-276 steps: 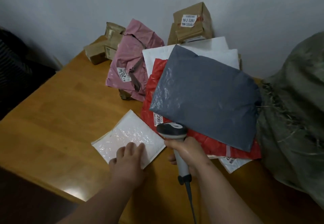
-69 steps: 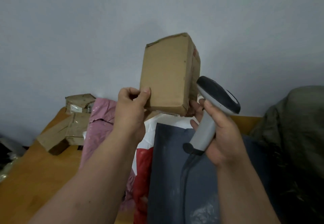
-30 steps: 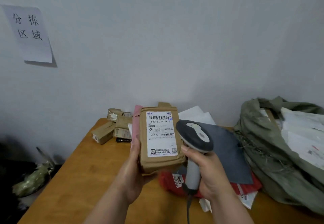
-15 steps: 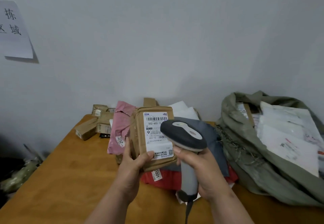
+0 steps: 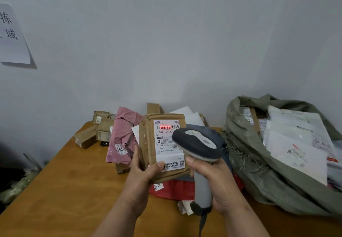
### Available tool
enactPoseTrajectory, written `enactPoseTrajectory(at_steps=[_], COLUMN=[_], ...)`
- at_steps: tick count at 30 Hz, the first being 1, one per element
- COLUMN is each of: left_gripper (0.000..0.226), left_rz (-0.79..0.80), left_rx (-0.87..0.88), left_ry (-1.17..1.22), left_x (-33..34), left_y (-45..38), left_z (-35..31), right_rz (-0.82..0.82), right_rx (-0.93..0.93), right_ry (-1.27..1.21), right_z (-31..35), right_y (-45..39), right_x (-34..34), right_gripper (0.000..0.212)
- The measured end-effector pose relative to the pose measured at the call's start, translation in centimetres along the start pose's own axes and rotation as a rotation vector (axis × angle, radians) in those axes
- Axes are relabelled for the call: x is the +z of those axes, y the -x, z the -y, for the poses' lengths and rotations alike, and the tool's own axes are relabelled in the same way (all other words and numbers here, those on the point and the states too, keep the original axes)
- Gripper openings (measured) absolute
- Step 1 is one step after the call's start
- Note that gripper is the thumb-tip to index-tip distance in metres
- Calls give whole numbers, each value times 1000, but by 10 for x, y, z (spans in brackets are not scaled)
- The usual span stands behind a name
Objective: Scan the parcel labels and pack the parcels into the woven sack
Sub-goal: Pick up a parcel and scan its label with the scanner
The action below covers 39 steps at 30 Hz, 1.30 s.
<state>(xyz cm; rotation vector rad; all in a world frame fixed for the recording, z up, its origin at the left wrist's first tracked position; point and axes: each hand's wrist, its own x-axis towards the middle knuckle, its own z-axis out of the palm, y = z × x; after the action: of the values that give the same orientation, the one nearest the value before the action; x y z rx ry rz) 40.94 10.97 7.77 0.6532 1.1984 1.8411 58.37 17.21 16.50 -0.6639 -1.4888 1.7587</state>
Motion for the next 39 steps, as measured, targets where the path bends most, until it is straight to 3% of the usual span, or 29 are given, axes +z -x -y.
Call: enactPoseTrajectory(at_steps=[4,17,22,31,39], left_gripper=[94,114,125,121,126], left_rz=[-14,-15,36,99,211], left_rx=[6,-26,-57,-74,-88], left_ry=[-5,5,13,-5,-36], left_x=[8,22,22,22,55], left_y=[3,3,-8,-18,-23], left_z=[2,10,8,4,11], right_rz=[-11,-42,-93,-143,-229], right_rx=[1,-5,-19,-66,-73], right_ry=[22,62,71,91,86], right_z=[1,4,6,4,5], right_y=[2,7,8,9,17], right_x=[-8,-24,-23,-21,-55], right_gripper=[21,26,27,27,30])
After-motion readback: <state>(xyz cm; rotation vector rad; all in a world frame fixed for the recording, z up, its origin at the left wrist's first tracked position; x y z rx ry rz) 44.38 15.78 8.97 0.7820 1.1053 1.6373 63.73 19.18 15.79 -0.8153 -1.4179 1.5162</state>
